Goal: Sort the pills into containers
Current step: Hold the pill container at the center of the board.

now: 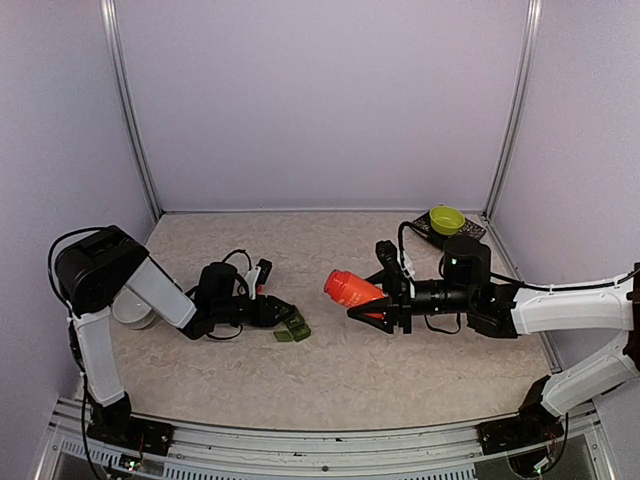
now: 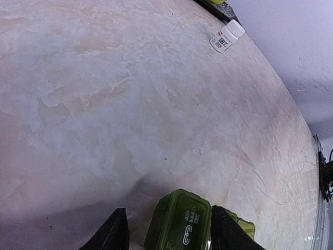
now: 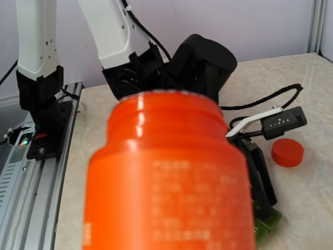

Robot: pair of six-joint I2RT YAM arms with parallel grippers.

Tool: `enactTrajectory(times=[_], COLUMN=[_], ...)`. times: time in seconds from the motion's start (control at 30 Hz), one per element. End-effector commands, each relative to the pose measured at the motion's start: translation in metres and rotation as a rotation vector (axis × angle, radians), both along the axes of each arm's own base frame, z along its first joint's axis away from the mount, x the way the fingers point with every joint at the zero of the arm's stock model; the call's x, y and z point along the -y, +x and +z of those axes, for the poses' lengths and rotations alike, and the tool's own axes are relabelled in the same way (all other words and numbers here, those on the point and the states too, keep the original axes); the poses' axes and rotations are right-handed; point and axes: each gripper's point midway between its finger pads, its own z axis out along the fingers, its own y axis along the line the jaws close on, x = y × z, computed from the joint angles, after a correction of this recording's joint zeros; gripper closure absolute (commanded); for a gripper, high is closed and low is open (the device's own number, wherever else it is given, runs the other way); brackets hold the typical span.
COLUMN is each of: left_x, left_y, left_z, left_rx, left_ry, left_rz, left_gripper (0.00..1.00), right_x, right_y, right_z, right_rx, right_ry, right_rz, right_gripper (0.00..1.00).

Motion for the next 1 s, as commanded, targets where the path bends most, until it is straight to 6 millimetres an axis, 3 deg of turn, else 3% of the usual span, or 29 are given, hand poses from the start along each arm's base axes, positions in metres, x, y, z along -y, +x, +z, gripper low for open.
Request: enactTrajectory(times=[0.0, 0.47, 0.97], left_x=[0.001, -0.002, -0.008], left_y=[0.0, -0.004, -0.015], left_z=[-0.012, -0.019, -0.025], left_rx=[-0.019, -0.018, -0.036], left_ry=[0.008, 0.063, 0.045], left_rz=[-0.016, 0.006, 0.058], left_gripper=[0.49, 0.52, 0.52], right_x=[-0.007, -0.004, -0.017], right_y=[-0.001, 0.0, 0.013], right_z=[0.01, 0.002, -0.041], right_rx=[0.028, 0.013, -0.086], right_ry=[0.014, 0.001, -0.068], right_rz=[0.012, -0.005, -0.032], right_gripper=[0.98, 0.99, 1.0])
